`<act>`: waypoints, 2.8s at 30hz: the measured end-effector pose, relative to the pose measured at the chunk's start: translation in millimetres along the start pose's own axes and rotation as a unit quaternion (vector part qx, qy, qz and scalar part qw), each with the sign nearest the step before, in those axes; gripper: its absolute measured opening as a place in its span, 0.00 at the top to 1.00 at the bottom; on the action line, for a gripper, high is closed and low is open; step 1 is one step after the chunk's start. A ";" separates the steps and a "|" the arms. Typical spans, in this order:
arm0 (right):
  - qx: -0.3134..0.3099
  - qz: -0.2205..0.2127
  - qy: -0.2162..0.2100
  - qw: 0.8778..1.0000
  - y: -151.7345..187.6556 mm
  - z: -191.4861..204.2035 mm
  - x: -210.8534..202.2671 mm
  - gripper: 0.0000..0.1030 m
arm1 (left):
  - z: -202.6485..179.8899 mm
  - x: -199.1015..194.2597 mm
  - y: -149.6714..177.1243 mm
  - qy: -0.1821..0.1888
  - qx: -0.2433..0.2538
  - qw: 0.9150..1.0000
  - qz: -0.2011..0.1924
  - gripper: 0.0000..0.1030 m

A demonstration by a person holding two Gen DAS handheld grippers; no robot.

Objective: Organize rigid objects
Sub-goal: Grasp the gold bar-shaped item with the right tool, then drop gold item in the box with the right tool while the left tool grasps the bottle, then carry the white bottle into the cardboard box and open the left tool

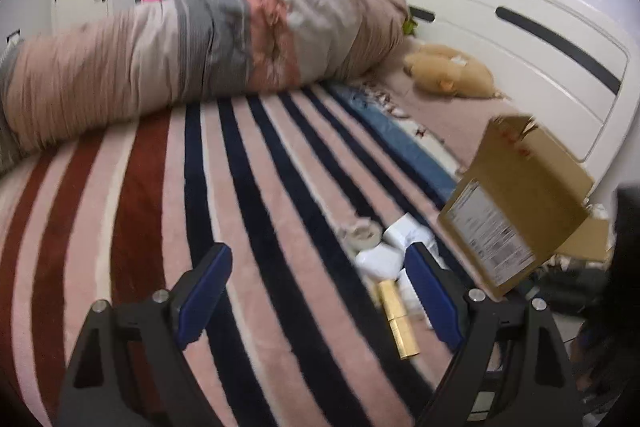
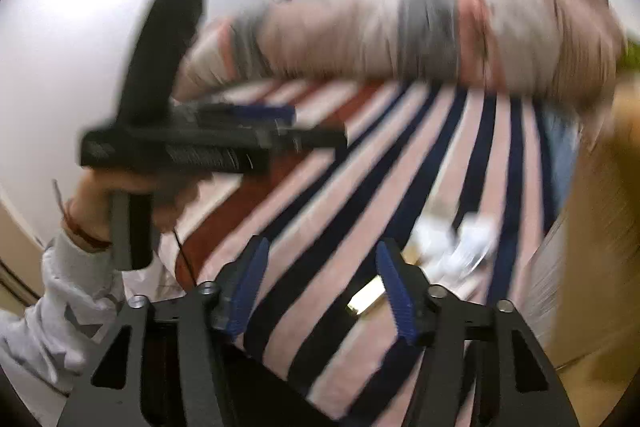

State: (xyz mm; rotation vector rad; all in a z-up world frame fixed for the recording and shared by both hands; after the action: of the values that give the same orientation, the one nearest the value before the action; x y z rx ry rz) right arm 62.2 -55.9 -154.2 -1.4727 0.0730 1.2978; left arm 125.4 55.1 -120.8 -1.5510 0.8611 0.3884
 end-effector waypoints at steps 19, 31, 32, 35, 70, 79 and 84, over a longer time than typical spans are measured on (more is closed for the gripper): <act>0.111 0.055 0.106 0.987 23.5 -43.5 78.5 0.72 | 18.4 28.5 28.6 0.025 -0.023 0.999 0.016 0.16; 0.011 0.062 0.058 0.996 15.0 -25.1 73.5 0.85 | 23.9 19.8 34.0 0.010 -0.023 1.000 0.019 0.16; 0.003 0.065 0.057 0.996 12.2 -24.9 77.2 0.85 | 24.9 18.7 35.1 0.010 -0.025 0.999 0.018 0.16; -0.018 0.067 0.069 0.995 4.8 -25.2 74.9 0.87 | 28.0 15.5 37.8 0.011 -0.034 0.999 0.018 0.16; 0.060 0.024 0.225 0.972 9.7 -172.7 -150.8 0.86 | -96.2 114.2 74.0 0.037 0.045 0.992 0.114 0.78; 0.054 -0.011 0.192 0.980 1.7 -153.7 -158.6 0.85 | -106.3 61.0 46.9 0.049 0.066 0.994 0.066 0.79; 0.044 -0.029 0.157 0.986 2.1 -141.4 -163.7 0.85 | -124.6 16.0 12.4 0.054 0.095 0.994 0.025 0.79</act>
State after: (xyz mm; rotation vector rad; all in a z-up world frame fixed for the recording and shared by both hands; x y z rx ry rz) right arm 88.4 -252.9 -68.9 -1.5795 0.2886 0.9954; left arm 98.1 -68.1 -117.3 -1.3868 0.9938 0.2526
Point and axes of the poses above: each gripper's, at about its wrist camera, not at the fingertips, and x roughly the way its jaws point, z to its left, y to its underside, the point moved 7 cm from there along x, roughly the way its jaws point, and after that the axes turned 3 degrees about -x, right-handed, at the moved point
